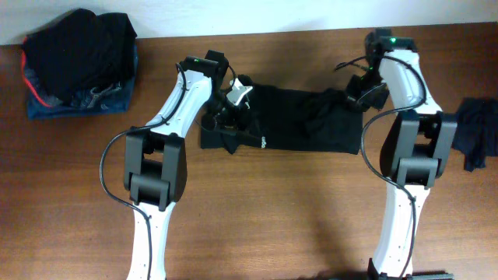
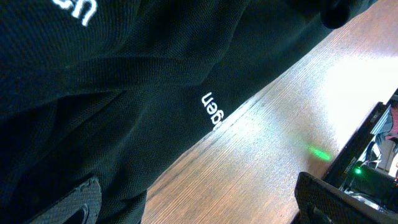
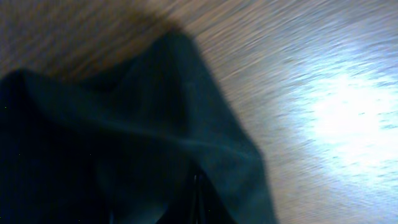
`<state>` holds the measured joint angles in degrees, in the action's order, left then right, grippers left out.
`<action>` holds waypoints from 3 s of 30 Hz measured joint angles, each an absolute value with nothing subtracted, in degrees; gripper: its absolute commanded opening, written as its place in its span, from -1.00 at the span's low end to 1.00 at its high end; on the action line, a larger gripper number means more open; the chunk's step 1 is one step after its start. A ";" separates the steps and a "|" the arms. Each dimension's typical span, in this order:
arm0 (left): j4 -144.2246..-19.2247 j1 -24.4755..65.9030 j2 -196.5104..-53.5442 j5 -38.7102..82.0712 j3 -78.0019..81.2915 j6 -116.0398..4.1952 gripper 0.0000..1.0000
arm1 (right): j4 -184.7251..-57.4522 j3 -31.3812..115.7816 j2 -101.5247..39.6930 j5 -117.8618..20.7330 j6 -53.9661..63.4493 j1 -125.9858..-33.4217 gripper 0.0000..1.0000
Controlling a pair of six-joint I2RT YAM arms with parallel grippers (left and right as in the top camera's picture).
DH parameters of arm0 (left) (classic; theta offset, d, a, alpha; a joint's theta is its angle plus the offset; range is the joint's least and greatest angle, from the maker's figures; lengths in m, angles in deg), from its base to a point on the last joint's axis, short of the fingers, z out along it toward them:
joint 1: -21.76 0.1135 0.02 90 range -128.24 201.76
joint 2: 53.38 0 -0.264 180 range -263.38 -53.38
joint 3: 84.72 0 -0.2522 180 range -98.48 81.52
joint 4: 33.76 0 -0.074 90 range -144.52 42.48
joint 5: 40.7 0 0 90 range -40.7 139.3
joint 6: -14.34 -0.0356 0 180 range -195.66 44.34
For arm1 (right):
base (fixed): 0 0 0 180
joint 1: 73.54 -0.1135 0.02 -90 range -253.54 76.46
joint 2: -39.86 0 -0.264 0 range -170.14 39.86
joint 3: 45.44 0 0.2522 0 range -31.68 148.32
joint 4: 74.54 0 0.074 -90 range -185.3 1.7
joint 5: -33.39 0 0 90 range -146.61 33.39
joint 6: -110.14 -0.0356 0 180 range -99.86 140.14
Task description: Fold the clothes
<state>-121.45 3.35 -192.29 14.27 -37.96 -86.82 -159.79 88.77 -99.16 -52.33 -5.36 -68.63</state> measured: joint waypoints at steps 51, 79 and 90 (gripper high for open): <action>-120.79 3.20 -192.29 14.40 -37.96 -86.82 0.98 | -167.65 92.98 -99.16 -49.49 -4.64 -77.11 -0.92; -120.38 3.20 -192.29 14.42 -37.96 -86.82 0.98 | -173.29 82.19 -98.64 -50.37 -0.42 -78.62 -0.92; -120.36 3.20 -192.29 14.40 -37.96 -86.82 0.98 | -179.50 83.00 -98.64 -53.38 -0.42 -78.62 -0.92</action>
<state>-120.36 3.20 -192.29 14.40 -37.96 -86.82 -179.50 83.00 -98.64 -53.38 -0.42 -78.62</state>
